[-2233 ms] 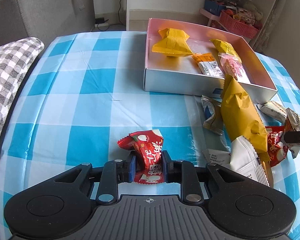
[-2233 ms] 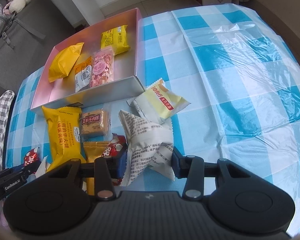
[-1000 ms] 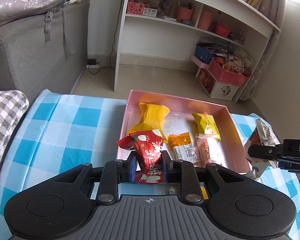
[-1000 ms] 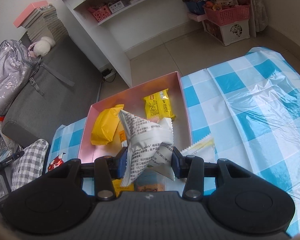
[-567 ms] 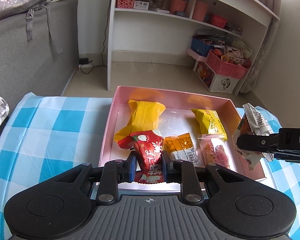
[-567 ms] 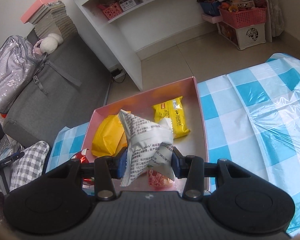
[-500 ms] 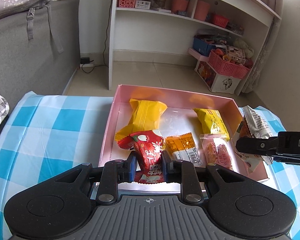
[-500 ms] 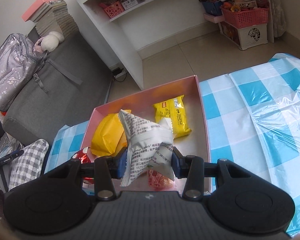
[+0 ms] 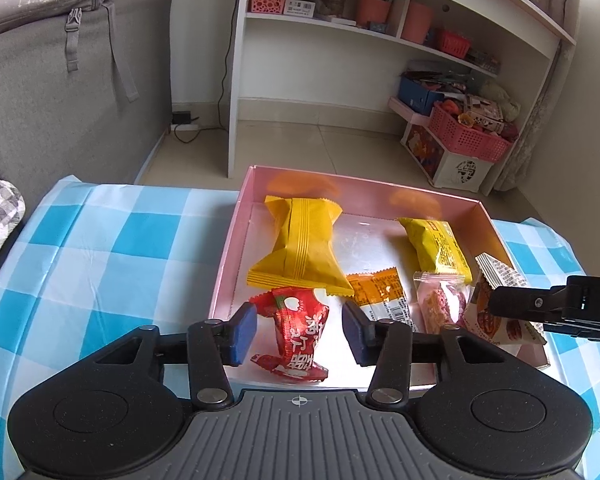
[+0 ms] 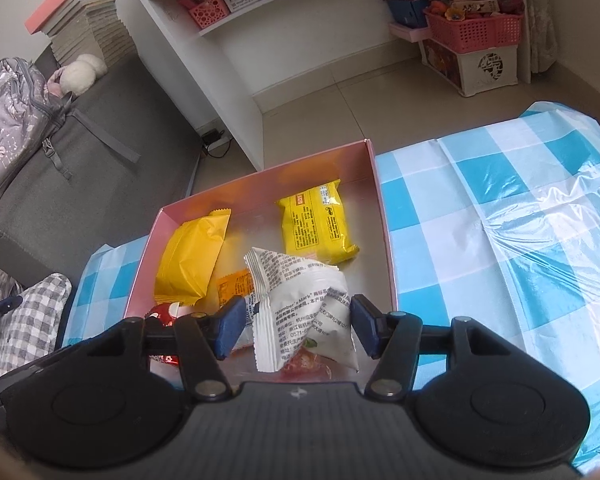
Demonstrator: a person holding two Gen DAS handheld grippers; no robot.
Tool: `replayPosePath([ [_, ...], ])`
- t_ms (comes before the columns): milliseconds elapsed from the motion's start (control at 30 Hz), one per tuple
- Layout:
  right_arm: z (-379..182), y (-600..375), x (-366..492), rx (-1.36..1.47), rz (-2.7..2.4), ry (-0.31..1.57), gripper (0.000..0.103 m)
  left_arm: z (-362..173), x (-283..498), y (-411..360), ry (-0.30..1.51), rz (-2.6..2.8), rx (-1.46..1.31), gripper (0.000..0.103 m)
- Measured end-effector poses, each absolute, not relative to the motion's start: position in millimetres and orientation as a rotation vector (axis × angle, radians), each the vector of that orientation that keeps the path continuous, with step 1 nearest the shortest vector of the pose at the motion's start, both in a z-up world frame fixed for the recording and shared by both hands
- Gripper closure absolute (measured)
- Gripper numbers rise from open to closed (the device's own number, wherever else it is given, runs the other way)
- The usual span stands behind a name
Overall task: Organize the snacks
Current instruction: 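Carry the red candy and white bag into the pink box and release both, then withdraw both tools from the box back over the remaining snacks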
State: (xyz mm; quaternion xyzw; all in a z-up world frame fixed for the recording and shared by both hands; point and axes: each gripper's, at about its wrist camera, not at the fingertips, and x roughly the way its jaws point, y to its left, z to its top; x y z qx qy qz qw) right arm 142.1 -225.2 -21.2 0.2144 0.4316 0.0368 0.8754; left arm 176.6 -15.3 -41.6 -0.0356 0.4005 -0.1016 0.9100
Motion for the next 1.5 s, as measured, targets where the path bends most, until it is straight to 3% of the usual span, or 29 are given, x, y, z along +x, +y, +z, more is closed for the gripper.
replayPosePath([
  [67, -20, -225, 141, 0.445, 0.076, 0.897, 0.042, -41, 176, -17, 0.833, -0.213, -0.07, 0.053],
  [400, -11, -225, 140, 0.397, 0.074, 0.884, 0.029, -33, 161, -23, 0.842, -0.219, -0.067, 0.027],
  [700, 1, -221, 130, 0.359, 0.065, 0.879, 0.017, -21, 128, -19, 0.878, -0.221, -0.075, 0.018],
  [1100, 13, -198, 93, 0.269, 0.109, 0.913, 0.01, -10, 76, 0, 0.901, -0.23, -0.022, 0.013],
  [1500, 11, -184, 56, 0.156, 0.159, 0.952, 0.009, -17, 38, 24, 0.922, -0.3, -0.014, 0.013],
])
